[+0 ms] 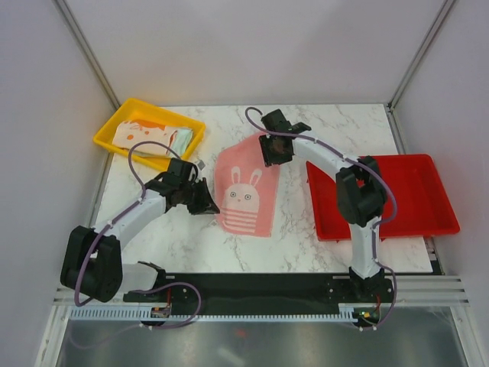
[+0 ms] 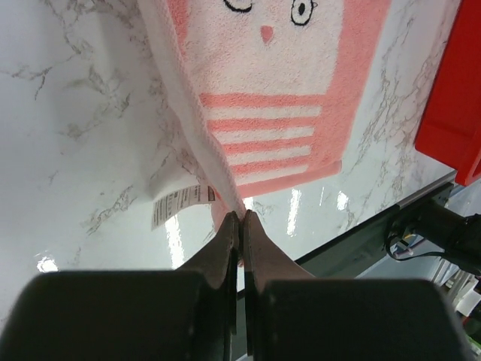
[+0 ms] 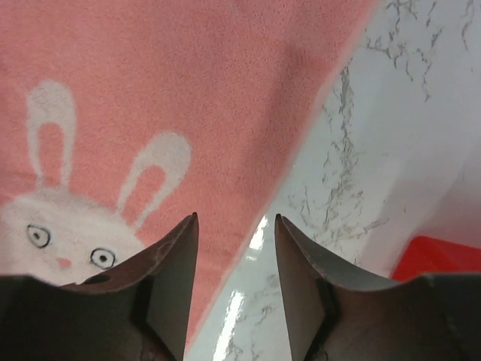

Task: Fold and stack the towels
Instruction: Flatten out the crumpled towel

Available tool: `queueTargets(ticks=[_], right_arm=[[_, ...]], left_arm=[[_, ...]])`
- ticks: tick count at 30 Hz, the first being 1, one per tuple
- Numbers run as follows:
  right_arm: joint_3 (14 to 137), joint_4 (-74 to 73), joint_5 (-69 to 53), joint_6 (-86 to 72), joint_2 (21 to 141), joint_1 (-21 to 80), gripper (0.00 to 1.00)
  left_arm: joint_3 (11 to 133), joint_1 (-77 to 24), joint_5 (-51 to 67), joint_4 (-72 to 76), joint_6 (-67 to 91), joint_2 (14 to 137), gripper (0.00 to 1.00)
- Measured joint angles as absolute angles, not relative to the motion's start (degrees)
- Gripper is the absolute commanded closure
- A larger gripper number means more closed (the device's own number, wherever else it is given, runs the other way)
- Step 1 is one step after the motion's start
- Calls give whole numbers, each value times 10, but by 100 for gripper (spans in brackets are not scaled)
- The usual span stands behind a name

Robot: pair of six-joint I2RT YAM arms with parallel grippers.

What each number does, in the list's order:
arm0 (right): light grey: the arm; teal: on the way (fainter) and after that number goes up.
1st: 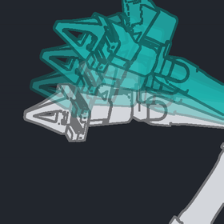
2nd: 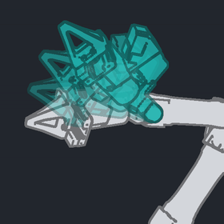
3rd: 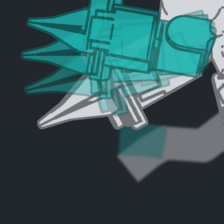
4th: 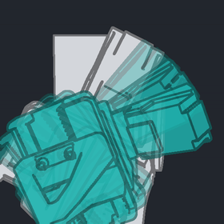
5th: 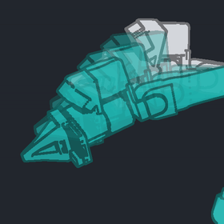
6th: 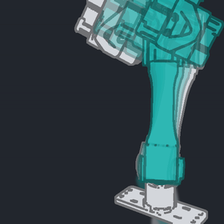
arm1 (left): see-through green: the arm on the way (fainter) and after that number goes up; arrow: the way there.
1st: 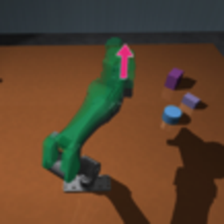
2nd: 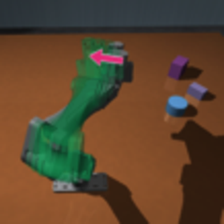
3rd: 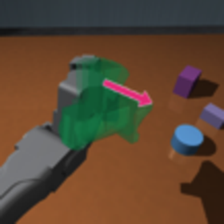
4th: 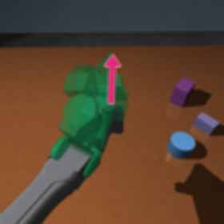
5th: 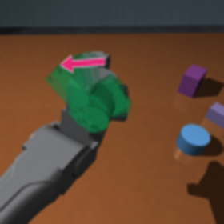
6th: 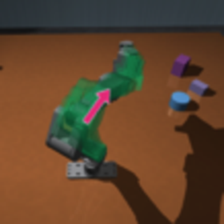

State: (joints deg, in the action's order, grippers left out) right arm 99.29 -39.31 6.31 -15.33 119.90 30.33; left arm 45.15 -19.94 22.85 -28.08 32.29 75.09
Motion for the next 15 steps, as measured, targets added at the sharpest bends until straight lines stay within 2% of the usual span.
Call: queueTargets(ticks=[2,5,9,11,15], right_arm=[[973,-402,58,-146,1163,309,46],[897,-391,48,-121,1045,338,48],[754,-340,22,-106,875,428,48],[693,-316,18,-126,840,457,51],[588,-280,27,-187,857,451,55]], left_arm=[[440,-199,228,-269,323,748,98],[423,-199,226,-252,323,736,98],[402,-194,226,-234,329,722,98],[390,-192,229,-224,336,717,98],[338,-190,244,-203,361,672,98]])
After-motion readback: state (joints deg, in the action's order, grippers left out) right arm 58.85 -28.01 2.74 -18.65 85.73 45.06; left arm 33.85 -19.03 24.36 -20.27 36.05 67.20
